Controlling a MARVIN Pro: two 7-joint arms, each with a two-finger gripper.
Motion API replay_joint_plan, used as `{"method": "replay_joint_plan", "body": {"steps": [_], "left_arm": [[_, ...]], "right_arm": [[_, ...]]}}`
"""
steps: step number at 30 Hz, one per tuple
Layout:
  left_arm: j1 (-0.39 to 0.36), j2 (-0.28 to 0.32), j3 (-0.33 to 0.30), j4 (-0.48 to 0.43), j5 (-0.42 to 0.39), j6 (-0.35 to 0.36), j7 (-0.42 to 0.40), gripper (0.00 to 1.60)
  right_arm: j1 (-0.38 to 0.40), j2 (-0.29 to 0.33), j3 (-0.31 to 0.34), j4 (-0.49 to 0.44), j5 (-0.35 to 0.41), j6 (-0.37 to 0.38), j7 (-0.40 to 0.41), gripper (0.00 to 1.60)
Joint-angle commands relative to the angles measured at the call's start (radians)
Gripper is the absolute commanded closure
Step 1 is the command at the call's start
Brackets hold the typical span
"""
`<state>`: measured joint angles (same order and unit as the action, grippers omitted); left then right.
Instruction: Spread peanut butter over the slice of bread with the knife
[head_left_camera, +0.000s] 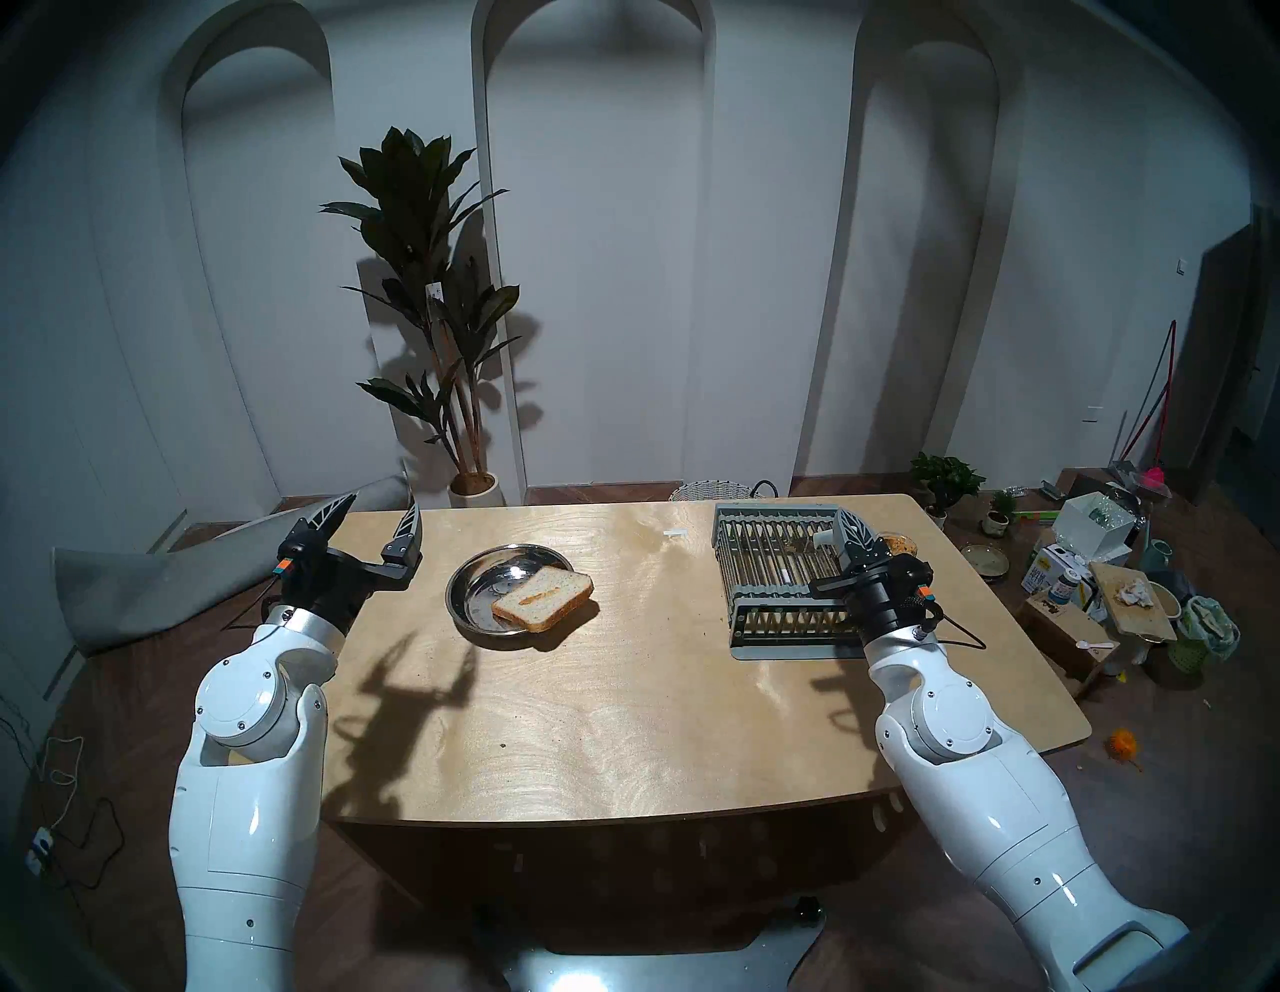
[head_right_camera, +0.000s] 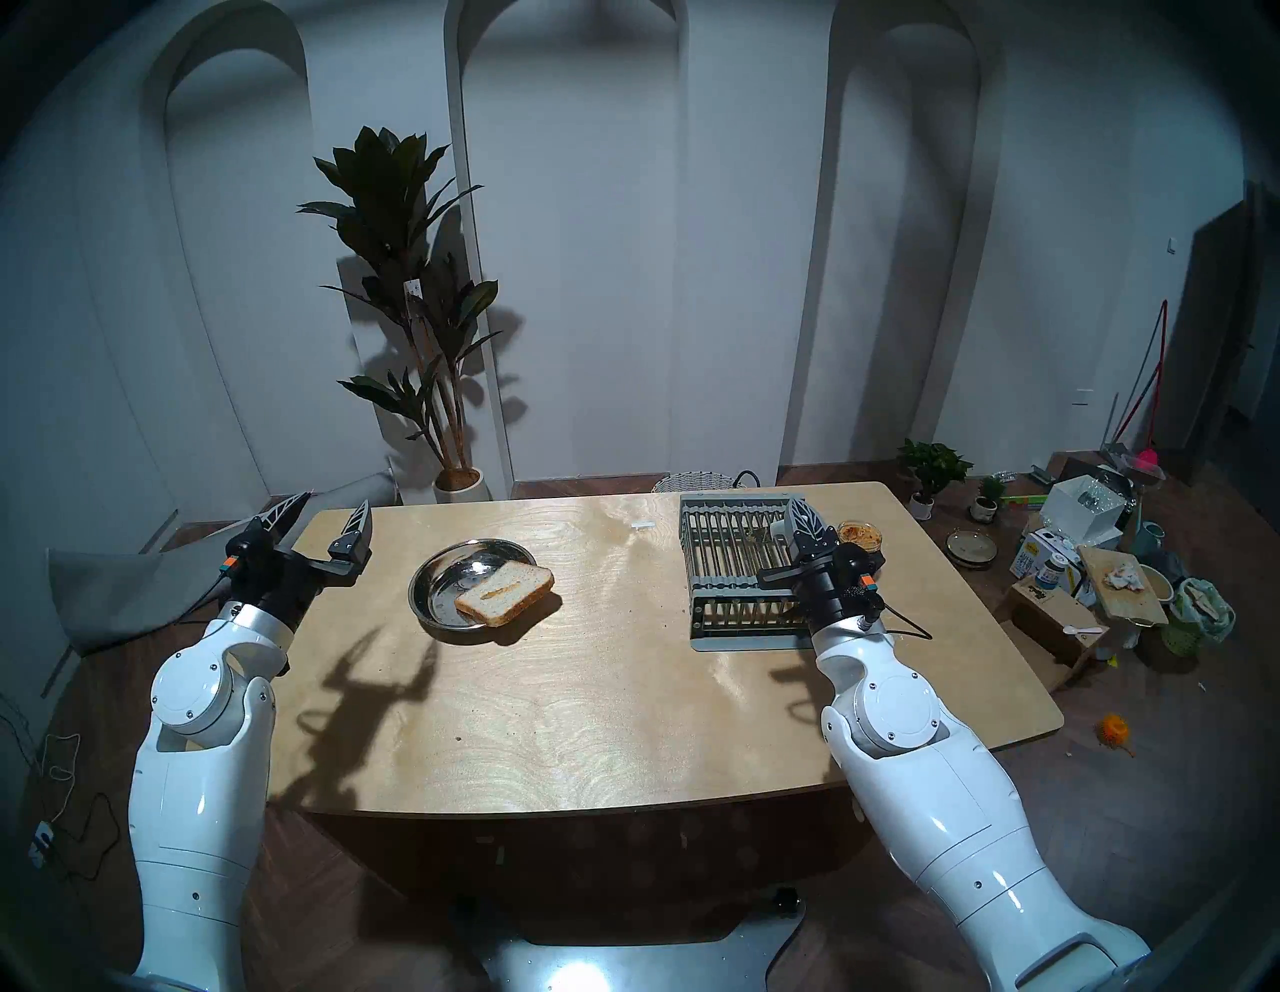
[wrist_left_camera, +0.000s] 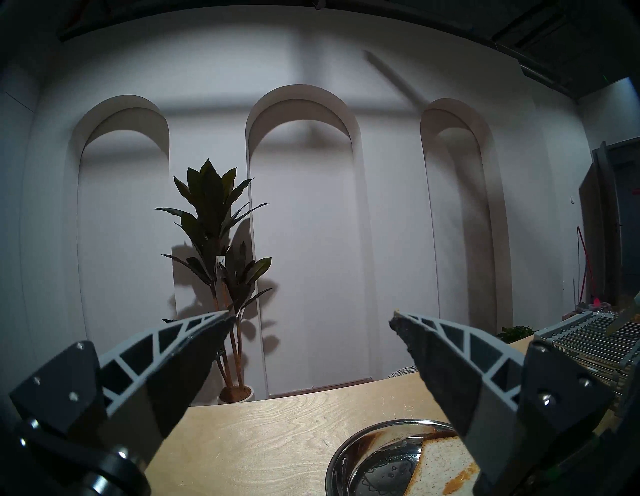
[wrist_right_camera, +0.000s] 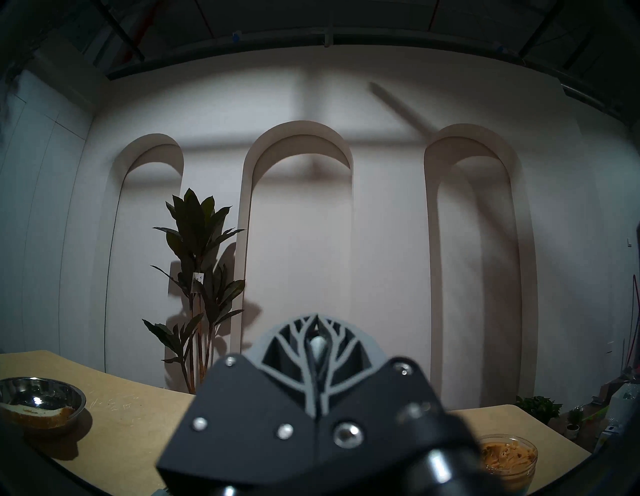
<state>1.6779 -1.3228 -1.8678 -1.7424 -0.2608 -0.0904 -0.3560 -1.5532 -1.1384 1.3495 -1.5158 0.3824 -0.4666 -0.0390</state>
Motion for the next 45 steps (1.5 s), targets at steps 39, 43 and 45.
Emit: {"method": "replay_joint_plan", "body": {"steps": [39, 43, 45], "left_arm": [[-0.019, -0.002, 0.002, -0.013, -0.027, 0.006, -0.001, 0.0], [-0.018, -0.002, 0.001, -0.014, -0.031, 0.008, 0.0, 0.0], [-0.017, -0.001, 0.002, -0.015, -0.034, 0.008, 0.0, 0.0]], "right_arm": [[0.002, 0.001, -0.032, 0.064, -0.046, 0.053, -0.003, 1.6], [-0.001, 0.002, -0.03, 0.059, -0.044, 0.067, -0.006, 1.6], [0.0, 0.002, -0.029, 0.059, -0.041, 0.07, -0.004, 1.6]]}}
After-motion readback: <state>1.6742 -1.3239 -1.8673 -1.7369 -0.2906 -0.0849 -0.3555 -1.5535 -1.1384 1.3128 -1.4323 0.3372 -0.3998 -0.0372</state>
